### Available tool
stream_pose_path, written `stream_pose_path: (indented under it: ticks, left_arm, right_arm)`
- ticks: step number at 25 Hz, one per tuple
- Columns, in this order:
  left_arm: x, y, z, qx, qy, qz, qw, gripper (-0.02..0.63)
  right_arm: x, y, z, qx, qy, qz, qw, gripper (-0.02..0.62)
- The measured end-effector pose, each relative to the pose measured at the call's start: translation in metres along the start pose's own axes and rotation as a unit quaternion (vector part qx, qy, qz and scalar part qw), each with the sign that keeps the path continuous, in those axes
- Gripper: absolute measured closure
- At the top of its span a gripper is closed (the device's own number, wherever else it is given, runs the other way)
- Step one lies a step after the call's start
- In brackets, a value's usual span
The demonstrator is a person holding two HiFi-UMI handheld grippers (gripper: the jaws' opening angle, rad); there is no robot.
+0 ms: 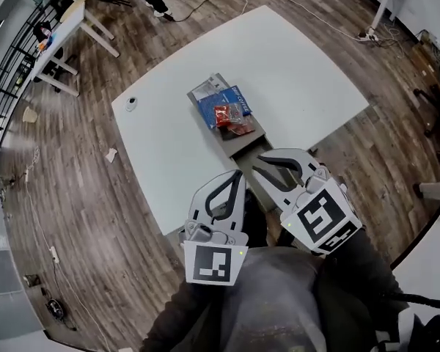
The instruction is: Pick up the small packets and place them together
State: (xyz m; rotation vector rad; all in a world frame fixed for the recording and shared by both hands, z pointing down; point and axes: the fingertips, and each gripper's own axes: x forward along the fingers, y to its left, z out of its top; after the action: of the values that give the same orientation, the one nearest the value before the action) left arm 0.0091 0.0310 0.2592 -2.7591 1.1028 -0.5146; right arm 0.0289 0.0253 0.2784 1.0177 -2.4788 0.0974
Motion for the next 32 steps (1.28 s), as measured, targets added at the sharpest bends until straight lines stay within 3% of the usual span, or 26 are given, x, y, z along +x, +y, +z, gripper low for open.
stream_pose_path:
  ticks: [2,4,6,12,21,32]
  left_arm:
    - [-0.005,-0.011,0.010,-0.100,-0.012,-0.008,0.9949,0.603]
    - [-0.012,-0.018,0.014,-0.216,-0.024,-0.012,0.9761,0.603]
    - [-0.019,-0.021,0.013,-0.273,-0.025,-0.002,0.9617,0.603]
    - [-0.027,-0.018,0.037,-0.221,-0.057,0.027,0.9733,0.603]
    - [-0.034,-0.036,0.062,-0.157,-0.078,0.038,0.9838,0.603]
    - [-0.026,-0.036,0.069,-0.136,-0.080,0.046,0.9864,0.603]
  right_arm:
    - [-0.026,0.007,0.013,0.052,-0.078,-0.010,0.996,0.528]
    - [-0.054,0.012,0.022,0.107,-0.143,-0.026,0.984,0.528]
    - [-0.076,0.014,0.023,0.145,-0.180,-0.045,0.972,0.528]
    - [-0.106,0.012,0.032,0.140,-0.218,-0.079,0.963,0.528]
    - [-0.125,0.011,0.040,0.128,-0.233,-0.093,0.959,0.555]
    - [-0.119,0.014,0.043,0.112,-0.233,-0.071,0.963,0.588]
